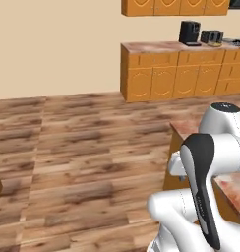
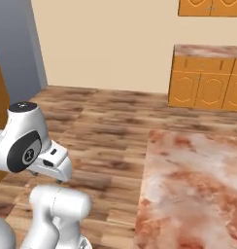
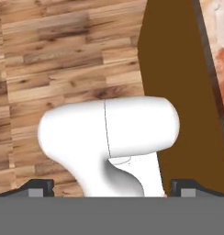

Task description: Place one of the steaks on the plate and the other in the bowl. Then place the bowl in the fridge.

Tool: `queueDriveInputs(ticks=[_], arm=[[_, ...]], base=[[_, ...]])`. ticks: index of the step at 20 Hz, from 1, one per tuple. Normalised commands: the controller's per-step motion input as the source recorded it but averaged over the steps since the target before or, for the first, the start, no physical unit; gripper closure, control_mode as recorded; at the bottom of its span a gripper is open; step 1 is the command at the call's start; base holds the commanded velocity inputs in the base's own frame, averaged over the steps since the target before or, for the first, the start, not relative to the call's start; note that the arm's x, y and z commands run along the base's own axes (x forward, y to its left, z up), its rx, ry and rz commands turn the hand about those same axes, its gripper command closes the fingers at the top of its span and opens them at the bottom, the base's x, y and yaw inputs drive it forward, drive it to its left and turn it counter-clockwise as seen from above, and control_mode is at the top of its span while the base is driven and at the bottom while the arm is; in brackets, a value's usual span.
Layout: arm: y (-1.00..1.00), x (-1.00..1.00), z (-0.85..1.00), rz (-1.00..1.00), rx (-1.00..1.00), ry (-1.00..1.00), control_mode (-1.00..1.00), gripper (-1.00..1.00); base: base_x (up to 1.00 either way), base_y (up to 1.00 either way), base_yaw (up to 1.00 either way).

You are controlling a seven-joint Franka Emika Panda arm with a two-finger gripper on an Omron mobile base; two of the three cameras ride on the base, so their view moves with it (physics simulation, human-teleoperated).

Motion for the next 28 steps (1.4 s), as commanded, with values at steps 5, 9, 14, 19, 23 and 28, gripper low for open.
queueDriveInputs(ticks=[5,9,14,19,23,28], arm=[[0.00,0.00,0.00,0.00,0.00,0.00,1.00,-1.00],[0.00,0.00,0.00,0.00,0.00,0.00,1.00,-1.00],[0.00,0.00,0.00,0.00,0.00,0.00,1.00,-1.00],[0.00,0.00,0.00,0.00,0.00,0.00,1.00,-1.00],[0.00,0.00,0.00,0.00,0.00,0.00,1.00,-1.00],[0.00,0.00,0.00,0.00,0.00,0.00,1.00,-1.00]], base=[[1.00,0.46,-0.15],[1.00,0.53,-0.18],[1.00,0.52,-0.19],[1.00,0.25,-0.22],[1.00,0.20,-0.38],[1.00,0.33,-0.42]])
